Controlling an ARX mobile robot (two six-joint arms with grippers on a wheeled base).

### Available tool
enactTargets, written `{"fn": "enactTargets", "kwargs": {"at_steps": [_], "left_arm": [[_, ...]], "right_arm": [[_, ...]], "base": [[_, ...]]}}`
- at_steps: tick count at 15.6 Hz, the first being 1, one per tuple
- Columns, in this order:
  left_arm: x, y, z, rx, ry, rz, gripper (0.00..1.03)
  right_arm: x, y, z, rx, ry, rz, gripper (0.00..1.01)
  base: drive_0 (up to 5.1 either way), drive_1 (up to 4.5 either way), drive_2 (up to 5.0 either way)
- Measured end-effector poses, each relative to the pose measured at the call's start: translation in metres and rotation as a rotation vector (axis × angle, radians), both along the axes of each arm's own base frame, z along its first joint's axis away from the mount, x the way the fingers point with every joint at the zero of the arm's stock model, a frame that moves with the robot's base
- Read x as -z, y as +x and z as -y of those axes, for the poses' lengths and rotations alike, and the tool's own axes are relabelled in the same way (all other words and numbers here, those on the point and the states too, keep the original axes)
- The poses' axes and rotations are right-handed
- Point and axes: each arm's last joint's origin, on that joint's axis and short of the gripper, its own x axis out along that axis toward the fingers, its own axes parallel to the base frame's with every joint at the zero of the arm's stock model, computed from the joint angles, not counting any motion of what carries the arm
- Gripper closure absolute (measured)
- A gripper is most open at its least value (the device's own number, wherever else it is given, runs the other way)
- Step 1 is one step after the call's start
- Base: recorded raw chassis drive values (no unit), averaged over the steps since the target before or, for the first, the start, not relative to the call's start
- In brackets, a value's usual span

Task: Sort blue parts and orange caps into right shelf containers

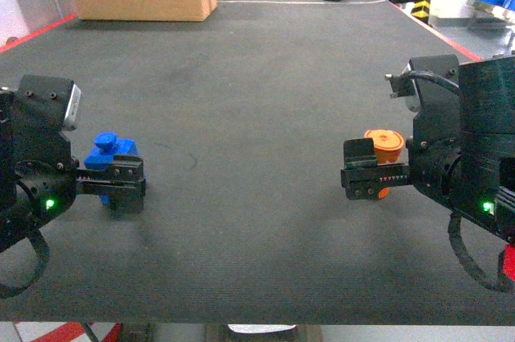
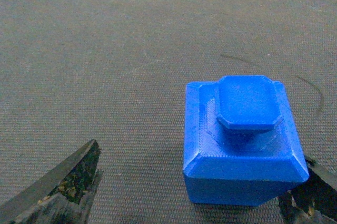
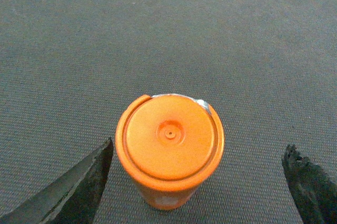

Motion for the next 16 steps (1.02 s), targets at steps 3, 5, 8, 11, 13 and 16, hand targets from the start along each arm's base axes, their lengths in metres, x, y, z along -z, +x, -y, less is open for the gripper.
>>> {"fn": "enactTargets", "kwargs": {"at_steps": [3,5,8,11,13,16], "left_arm": [[0.008,0.005,0.000,-0.002,0.001,-0.014,0.05],[0.014,0.008,-0.001,-0.004,0.002,-0.029,0.05],[0.017,0.015,0.000,-0.008,0.001,-0.022,0.05],[0.019,0.018,-0.002,-0.029,0.003,-0.023,0.06],[0.020,0.018,-0.002,-0.024,-0.006,-0.032,0.26],[0.020,0.019,-0.002,-0.030,-0.022,-0.014,0.54]], "right_arm": [[0.011,0.012,-0.001,0.005,-0.007,-0.027,0.03],[0.015,0.016,0.001,0.010,-0.003,-0.033,0.03],[0.023,0.020,0.002,0.017,0.018,-0.053,0.03],[0.022,0.022,0.003,0.023,0.039,-0.043,0.22],[0.021,0.023,0.003,0.022,0.041,-0.037,0.43],[0.020,0.023,0.002,0.008,0.047,-0.038,0.54]], "base": [[0.0,0.00,0.0],[0.0,0.00,0.0],[0.0,0.00,0.0],[0.0,0.00,0.0],[0.0,0.00,0.0],[0.0,0.00,0.0]]}}
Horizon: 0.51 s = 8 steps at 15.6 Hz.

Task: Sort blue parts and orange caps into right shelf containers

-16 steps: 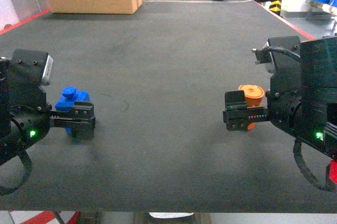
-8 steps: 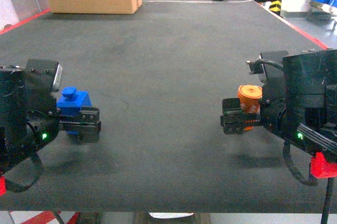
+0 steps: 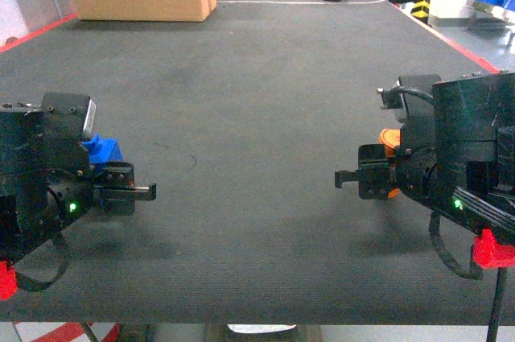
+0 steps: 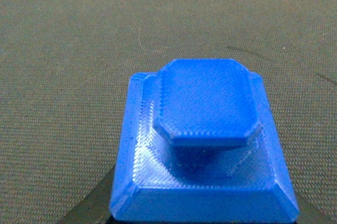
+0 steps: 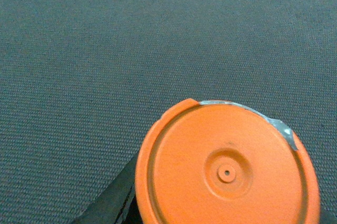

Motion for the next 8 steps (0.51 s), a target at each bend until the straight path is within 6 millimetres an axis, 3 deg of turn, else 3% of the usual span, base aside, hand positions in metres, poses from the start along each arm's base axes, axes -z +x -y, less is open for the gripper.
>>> {"fn": "enactTargets", "kwargs": {"at_steps": [1,6,8], "left_arm": [[-0.001,0.000,0.000,-0.003,-0.007,0.014,0.59],[-0.004,-0.004,-0.001,-0.044,-0.034,0.057,0.60],[-0.017,-0.017,-0.003,-0.087,-0.035,0.112,0.60]], "right_arm": [[-0.001,0.000,0.000,0.000,0.003,0.004,0.54],[-0.018,-0.004,-0.001,0.017,0.032,0.043,0.54],[-0.032,-0.015,0.004,0.046,0.034,0.080,0.54]], "base": [[0.0,0.00,0.0],[0.0,0.00,0.0],[0.0,0.00,0.0]]}}
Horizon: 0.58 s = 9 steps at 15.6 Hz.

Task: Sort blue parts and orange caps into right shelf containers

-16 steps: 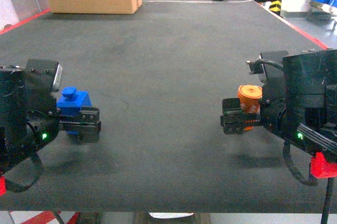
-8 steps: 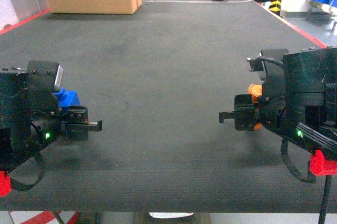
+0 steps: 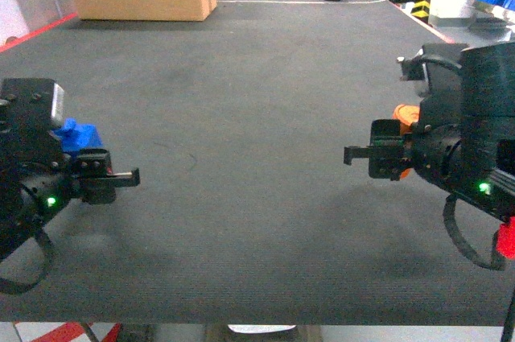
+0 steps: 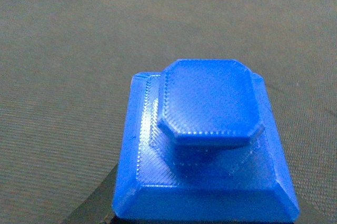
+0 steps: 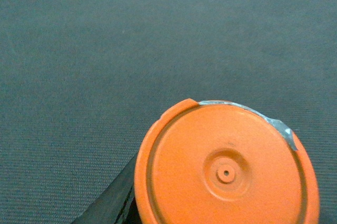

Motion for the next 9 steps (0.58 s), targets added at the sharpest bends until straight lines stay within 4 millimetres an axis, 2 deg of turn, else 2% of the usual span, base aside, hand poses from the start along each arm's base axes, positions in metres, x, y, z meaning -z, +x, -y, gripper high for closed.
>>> {"fn": "enactTargets", "kwargs": {"at_steps": [2,4,5,6,9], "left_arm": [[-0.034,-0.024,0.000,-0.083,0.012,0.150,0.60],[-0.060,-0.058,0.007,-0.126,0.000,0.250,0.60],[-0.072,-0.084,0.015,-0.113,0.002,0.283,0.60],[-0.087,-0.102,0.021,-0.085,0.004,0.328,0.60],[-0.119,-0.145,0.013,-0.109,-0.006,0.401,0.60]], "right_arm": [[-0.031,-0.021,0.009,0.035,0.017,0.100,0.54],[-0.062,-0.050,0.018,0.056,0.011,0.203,0.54],[-0.072,-0.075,0.023,0.071,-0.005,0.233,0.54],[-0.081,-0.097,0.025,0.073,-0.021,0.252,0.54],[-0.116,-0.155,0.041,0.132,-0.025,0.363,0.54]], "base": [[0.0,0.00,0.0],[0.0,0.00,0.0],[0.0,0.00,0.0],[0.0,0.00,0.0],[0.0,0.00,0.0]]}}
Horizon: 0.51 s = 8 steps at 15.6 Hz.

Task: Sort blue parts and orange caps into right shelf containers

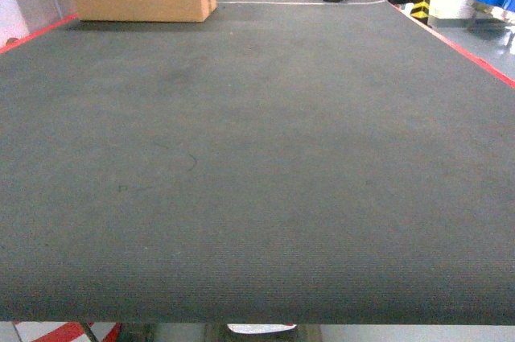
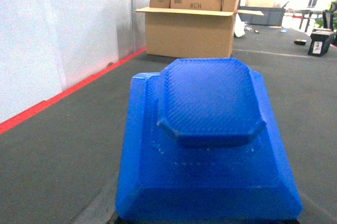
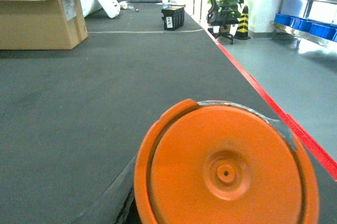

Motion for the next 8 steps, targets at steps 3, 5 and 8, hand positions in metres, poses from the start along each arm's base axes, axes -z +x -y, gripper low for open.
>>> {"fn": "enactTargets", "kwargs": {"at_steps": [3,5,8], "left_arm": [[-0.019,-0.027,-0.003,0.034,-0.049,0.047,0.60],[-0.018,-0.027,-0.002,0.043,-0.069,0.046,0.60],[-0.008,-0.037,-0.019,0.233,0.010,-0.102,0.60]], "right_arm": [[-0.014,-0.036,0.009,0.053,0.008,0.064,0.54],[-0.016,-0.037,0.010,0.064,0.011,0.078,0.54],[0.001,-0.048,0.024,-0.082,-0.026,-0.013,0.54]], "base": [[0.0,0.00,0.0],[0.0,0.00,0.0],[0.0,0.00,0.0]]}}
